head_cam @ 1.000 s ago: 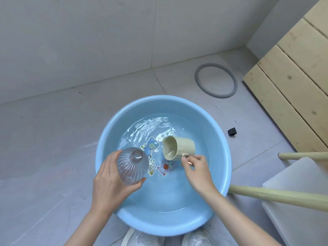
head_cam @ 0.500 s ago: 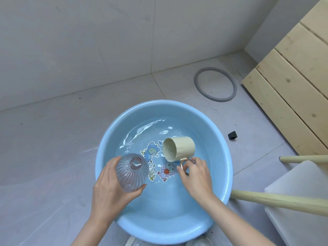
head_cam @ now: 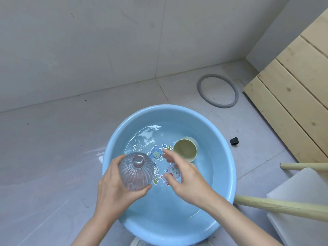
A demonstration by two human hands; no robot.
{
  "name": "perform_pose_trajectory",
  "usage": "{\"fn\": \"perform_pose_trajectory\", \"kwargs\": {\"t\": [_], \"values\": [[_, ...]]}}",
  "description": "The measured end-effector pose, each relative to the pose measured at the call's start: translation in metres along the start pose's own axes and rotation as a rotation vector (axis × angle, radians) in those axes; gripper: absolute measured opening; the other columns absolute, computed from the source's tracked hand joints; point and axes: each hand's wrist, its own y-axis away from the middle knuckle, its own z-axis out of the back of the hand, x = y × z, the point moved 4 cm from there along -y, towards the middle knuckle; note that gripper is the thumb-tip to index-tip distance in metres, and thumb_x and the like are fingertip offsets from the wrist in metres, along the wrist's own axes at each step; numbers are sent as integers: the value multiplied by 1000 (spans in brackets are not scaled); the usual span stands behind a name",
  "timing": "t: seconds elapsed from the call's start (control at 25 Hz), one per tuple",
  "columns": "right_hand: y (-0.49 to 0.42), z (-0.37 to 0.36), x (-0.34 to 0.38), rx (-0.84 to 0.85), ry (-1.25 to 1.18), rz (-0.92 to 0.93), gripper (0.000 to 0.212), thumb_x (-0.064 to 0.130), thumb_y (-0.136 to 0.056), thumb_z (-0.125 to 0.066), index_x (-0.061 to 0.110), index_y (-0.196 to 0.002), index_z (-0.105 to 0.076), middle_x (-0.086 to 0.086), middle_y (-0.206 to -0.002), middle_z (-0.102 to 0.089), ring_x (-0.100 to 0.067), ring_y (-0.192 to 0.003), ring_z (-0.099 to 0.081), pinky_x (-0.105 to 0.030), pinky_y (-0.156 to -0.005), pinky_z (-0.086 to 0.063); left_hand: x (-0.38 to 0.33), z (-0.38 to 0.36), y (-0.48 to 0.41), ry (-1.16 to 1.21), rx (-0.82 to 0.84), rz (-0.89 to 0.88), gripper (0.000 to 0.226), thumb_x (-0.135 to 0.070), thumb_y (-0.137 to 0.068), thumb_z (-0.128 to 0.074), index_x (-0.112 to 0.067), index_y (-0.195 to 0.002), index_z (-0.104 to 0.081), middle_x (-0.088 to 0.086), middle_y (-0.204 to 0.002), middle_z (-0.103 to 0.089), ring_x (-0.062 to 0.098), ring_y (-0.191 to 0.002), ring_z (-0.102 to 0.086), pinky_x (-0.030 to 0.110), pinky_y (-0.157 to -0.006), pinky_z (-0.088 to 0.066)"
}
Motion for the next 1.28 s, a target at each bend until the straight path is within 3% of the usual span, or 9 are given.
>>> {"fn": "perform_pose_trajectory", "kwargs": {"t": [0.16,0.36,0.44,0.6,0.76,0.92,1.12,1.2,1.28], "values": [[-3,5,30,77,-32,62,61,20,-92,-49,34,-147,-27,20,-144,-41,4,-133,-35,-29,-111,-33,-25,14,-6,121,-5,-10,96,-66,-38,-75,-30,-121,-43,-29,-110,-51,-3,-96,-53,16,-76,-40],[12,43,72,-33,-262,80,50,0,-92,-46,28,-134,-47,20,-129,-55,3,-124,-48,-24,-105,-42,-62,39,-15,203,15,-61,115,-62,-36,-78,-24,-137,-38,-24,-123,-45,-3,-116,-44,11,-92,-34],[24,61,88,-79,-302,90,52,-7,-90,-42,28,-127,-51,21,-125,-58,2,-120,-52,-25,-103,-45,-83,53,-15,231,23,-105,109,-58,-36,-82,-27,-133,-43,-23,-123,-47,-4,-117,-45,10,-94,-35],[50,95,122,-126,-296,115,54,-10,-88,-37,28,-122,-56,16,-121,-61,0,-111,-59,-42,-95,-52,-128,88,-10,248,47,-198,100,-57,-36,-84,-34,-125,-46,-20,-118,-56,3,-115,-51,25,-94,-44],[87,125,159,-182,-250,196,53,-11,-88,-38,27,-120,-57,16,-117,-64,2,-113,-57,-28,-95,-51,-175,123,9,282,40,-265,92,-57,-36,-83,-40,-118,-45,-24,-111,-61,2,-109,-56,28,-91,-46],[128,153,188,-235,-169,243,47,-3,-91,-44,23,-128,-55,11,-119,-64,1,-112,-59,-23,-96,-49,-216,149,30,316,50,-297,89,-52,-37,-89,-40,-113,-45,-32,-107,-59,-10,-102,-55,4,-80,-40],[185,205,201,-382,41,229,47,8,-94,-51,26,-137,-46,9,-129,-57,-2,-113,-56,-12,-90,-45,-264,168,59,259,64,-341,90,-43,-42,-93,-39,-116,-41,-29,-104,-54,-16,-101,-49,-1,-74,-35],[206,231,188,-414,215,147,51,18,-94,-53,27,-142,-39,7,-136,-50,-8,-123,-49,-13,-89,-38,-283,171,71,253,83,-345,90,-41,-42,-93,-38,-116,-42,-28,-103,-54,-14,-100,-49,-2,-71,-36],[219,254,160,-423,398,-34,56,28,-94,-54,26,-146,-32,4,-145,-41,-15,-133,-38,-25,-100,-34,-294,171,78,254,97,-333,88,-39,-44,-93,-37,-115,-42,-25,-102,-55,-14,-96,-50,-2,-69,-37]]}}
